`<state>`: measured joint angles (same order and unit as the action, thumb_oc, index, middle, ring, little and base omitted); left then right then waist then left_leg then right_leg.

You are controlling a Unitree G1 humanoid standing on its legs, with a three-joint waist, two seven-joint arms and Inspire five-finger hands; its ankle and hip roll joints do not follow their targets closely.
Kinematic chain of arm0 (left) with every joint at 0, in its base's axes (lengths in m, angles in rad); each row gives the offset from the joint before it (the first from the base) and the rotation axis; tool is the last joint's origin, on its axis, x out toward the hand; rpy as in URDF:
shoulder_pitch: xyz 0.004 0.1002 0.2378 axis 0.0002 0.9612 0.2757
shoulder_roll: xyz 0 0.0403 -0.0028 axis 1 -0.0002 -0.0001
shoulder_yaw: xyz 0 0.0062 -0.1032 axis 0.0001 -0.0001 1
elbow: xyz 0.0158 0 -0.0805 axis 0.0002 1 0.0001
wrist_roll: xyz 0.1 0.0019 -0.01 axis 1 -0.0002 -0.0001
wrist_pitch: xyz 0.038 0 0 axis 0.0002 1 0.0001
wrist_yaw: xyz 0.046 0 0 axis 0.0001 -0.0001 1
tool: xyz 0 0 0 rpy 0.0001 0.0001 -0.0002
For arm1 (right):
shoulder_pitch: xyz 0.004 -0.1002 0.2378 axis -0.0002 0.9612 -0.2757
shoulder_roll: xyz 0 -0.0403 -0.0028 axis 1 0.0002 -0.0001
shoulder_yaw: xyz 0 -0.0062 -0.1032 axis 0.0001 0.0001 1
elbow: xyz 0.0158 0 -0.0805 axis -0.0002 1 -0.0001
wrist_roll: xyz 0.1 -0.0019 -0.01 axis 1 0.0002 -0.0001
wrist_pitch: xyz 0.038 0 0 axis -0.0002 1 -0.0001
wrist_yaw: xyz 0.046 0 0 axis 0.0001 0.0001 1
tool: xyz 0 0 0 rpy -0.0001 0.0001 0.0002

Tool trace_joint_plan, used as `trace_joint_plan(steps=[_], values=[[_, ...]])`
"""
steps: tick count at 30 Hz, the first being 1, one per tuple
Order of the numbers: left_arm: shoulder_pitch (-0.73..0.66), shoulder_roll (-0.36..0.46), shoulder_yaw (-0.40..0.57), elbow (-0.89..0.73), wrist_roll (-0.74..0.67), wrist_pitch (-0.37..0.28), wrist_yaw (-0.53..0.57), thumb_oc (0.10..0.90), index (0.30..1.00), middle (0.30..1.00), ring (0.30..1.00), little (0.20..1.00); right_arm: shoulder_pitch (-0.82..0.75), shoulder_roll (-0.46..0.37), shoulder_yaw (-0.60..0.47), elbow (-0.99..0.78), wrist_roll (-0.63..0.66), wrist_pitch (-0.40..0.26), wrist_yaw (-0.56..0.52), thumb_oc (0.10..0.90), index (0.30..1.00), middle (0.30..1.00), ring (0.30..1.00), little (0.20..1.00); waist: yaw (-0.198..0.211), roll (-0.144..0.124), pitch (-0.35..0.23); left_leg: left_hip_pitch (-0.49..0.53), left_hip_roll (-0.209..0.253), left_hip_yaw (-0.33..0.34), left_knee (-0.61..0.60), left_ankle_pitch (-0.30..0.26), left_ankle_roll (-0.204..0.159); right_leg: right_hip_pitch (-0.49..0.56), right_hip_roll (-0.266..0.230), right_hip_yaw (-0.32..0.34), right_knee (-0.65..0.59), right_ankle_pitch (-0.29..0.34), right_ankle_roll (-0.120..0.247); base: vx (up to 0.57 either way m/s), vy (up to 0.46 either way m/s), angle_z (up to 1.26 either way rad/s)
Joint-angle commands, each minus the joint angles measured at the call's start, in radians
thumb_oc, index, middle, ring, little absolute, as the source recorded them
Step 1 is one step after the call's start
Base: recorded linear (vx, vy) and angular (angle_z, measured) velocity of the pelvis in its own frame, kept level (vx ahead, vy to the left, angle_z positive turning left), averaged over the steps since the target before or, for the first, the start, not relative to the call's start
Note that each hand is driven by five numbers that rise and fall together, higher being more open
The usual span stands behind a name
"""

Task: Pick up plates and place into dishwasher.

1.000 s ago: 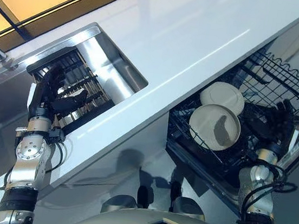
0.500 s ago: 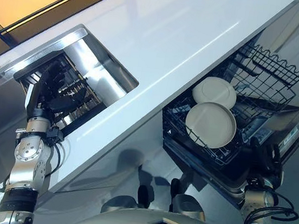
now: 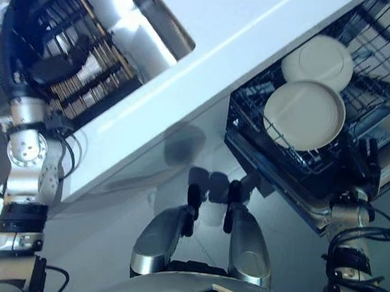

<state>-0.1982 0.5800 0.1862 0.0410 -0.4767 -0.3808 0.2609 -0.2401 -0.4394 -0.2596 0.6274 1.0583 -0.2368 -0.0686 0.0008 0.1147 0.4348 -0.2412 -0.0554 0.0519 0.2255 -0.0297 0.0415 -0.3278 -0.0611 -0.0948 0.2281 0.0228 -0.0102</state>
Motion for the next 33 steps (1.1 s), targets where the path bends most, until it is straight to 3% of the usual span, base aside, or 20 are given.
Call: trace_joint_plan(steps=[1, 3, 6, 7, 9, 10, 15, 19, 22, 25, 33], values=[[-0.05, 0.02, -0.026, 0.038, 0.038, -0.15, 0.073, 0.8, 0.9, 0.9, 0.9, 0.9, -0.125, -0.056, 0.03, 0.006, 0.136, -0.013, 0.001, 0.8, 0.9, 0.9, 0.9, 0.9, 0.029, 0.001, 0.023, -0.068, -0.037, -0.035, 0.046, -0.055, 0.025, -0.086, 0.009, -0.022, 0.242, -0.175, 0.029, -0.05, -0.005, 0.09], [-0.065, 0.024, -0.033, 0.033, 0.045, -0.145, 0.085, 0.8, 0.9, 0.9, 0.9, 0.9, -0.147, -0.052, 0.041, -0.007, 0.182, -0.004, 0.031, 0.8, 0.9, 0.9, 0.9, 0.9, 0.033, 0.003, 0.034, -0.087, -0.042, -0.04, 0.058, -0.056, 0.027, -0.104, 0.006, -0.024, 0.261, -0.181, 0.027, -0.04, 0.005, 0.01], [-0.076, 0.028, -0.033, 0.026, 0.054, -0.137, 0.089, 0.8, 0.9, 0.9, 0.9, 0.9, -0.187, -0.032, 0.072, -0.084, 0.28, 0.023, 0.175, 0.8, 0.9, 0.9, 0.9, 0.9, 0.043, 0.006, 0.053, -0.116, -0.047, -0.048, 0.076, -0.06, 0.031, -0.132, -0.001, -0.031, 0.289, -0.191, 0.021, -0.01, 0.009, 0.14], [-0.075, 0.03, -0.027, 0.022, 0.05, -0.13, 0.084, 0.8, 0.9, 0.9, 0.9, 0.9, -0.205, -0.013, 0.108, -0.166, 0.278, 0.025, 0.269, 0.8, 0.9, 0.9, 0.9, 0.9, 0.049, 0.005, 0.057, -0.131, -0.049, -0.05, 0.084, -0.06, 0.033, -0.145, -0.006, -0.037, 0.301, -0.195, 0.019, 0.03, 0.004, -0.11], [-0.077, 0.034, -0.025, 0.023, 0.047, -0.125, 0.082, 0.8, 0.9, 0.9, 0.9, 0.9, -0.219, -0.002, 0.139, -0.22, 0.266, 0.049, 0.347, 0.8, 0.9, 0.9, 0.9, 0.9, 0.054, 0.002, 0.058, -0.138, -0.049, -0.051, 0.086, -0.059, 0.034, -0.15, -0.008, -0.041, 0.301, -0.194, 0.019, 0.01, -0.004, -0.15], [-0.083, 0.037, -0.019, 0.023, 0.041, -0.115, 0.073, 0.8, 0.9, 0.9, 0.9, 0.9, -0.244, 0.012, 0.181, -0.297, 0.228, 0.055, 0.42, 0.8, 0.9, 0.9, 0.9, 0.9, 0.062, -0.003, 0.059, -0.145, -0.05, -0.052, 0.085, -0.056, 0.035, -0.152, -0.009, -0.046, 0.296, -0.193, 0.019, 0.01, -0.009, -0.13], [-0.104, 0.047, -0.023, 0.052, 0.024, -0.11, 0.05, 0.8, 0.9, 0.9, 0.9, 0.9, -0.327, 0.041, 0.307, -0.498, 0.082, 0.116, 0.548, 0.8, 0.9, 0.9, 0.9, 0.9, 0.08, -0.015, 0.051, -0.146, -0.052, -0.058, 0.081, -0.051, 0.038, -0.142, -0.008, -0.054, 0.281, -0.191, 0.017, 0.02, -0.003, -0.04], [-0.131, 0.061, -0.031, 0.092, 0.008, -0.111, 0.014, 0.8, 0.9, 0.9, 0.9, 0.9, -0.407, 0.04, 0.451, -0.688, -0.044, 0.225, 0.646, 0.8, 0.9, 0.9, 0.9, 0.9, 0.099, -0.035, 0.038, -0.14, -0.058, -0.063, 0.095, -0.055, 0.04, -0.118, -0.01, -0.059, 0.257, -0.184, 0.017, 0.03, -0.013, -0.02], [-0.144, 0.077, -0.038, 0.118, -0.008, -0.107, -0.014, 0.8, 0.9, 0.9, 0.9, 0.9, -0.456, 0.011, 0.526, -0.77, -0.107, 0.26, 0.666, 0.8, 0.9, 0.9, 0.9, 0.9, 0.113, -0.051, 0.028, -0.128, -0.063, -0.07, 0.108, -0.063, 0.04, -0.089, -0.009, -0.062, 0.234, -0.174, 0.018, 0.06, -0.034, -0.02], [-0.153, 0.097, -0.044, 0.136, -0.031, -0.094, -0.034, 0.8, 0.9, 0.9, 0.9, 0.9, -0.497, -0.03, 0.556, -0.788, -0.142, 0.253, 0.614, 0.8, 0.9, 0.9, 0.9, 0.9, 0.121, -0.06, 0.023, -0.101, -0.065, -0.079, 0.103, -0.064, 0.041, -0.053, -0.004, -0.061, 0.208, -0.163, 0.02, 0.08, -0.034, 0.08], [-0.178, 0.126, -0.058, 0.185, -0.063, -0.09, -0.084, 0.8, 0.9, 0.9, 0.9, 0.9, -0.556, -0.076, 0.568, -0.62, -0.269, 0.257, 0.441, 0.8, 0.9, 0.9, 0.9, 0.9, 0.126, -0.077, -0.002, -0.039, -0.055, -0.077, 0.038, -0.041, 0.038, 0.009, 0.005, -0.053, 0.118, -0.119, 0.033, 0.04, -0.024, 0.03]])
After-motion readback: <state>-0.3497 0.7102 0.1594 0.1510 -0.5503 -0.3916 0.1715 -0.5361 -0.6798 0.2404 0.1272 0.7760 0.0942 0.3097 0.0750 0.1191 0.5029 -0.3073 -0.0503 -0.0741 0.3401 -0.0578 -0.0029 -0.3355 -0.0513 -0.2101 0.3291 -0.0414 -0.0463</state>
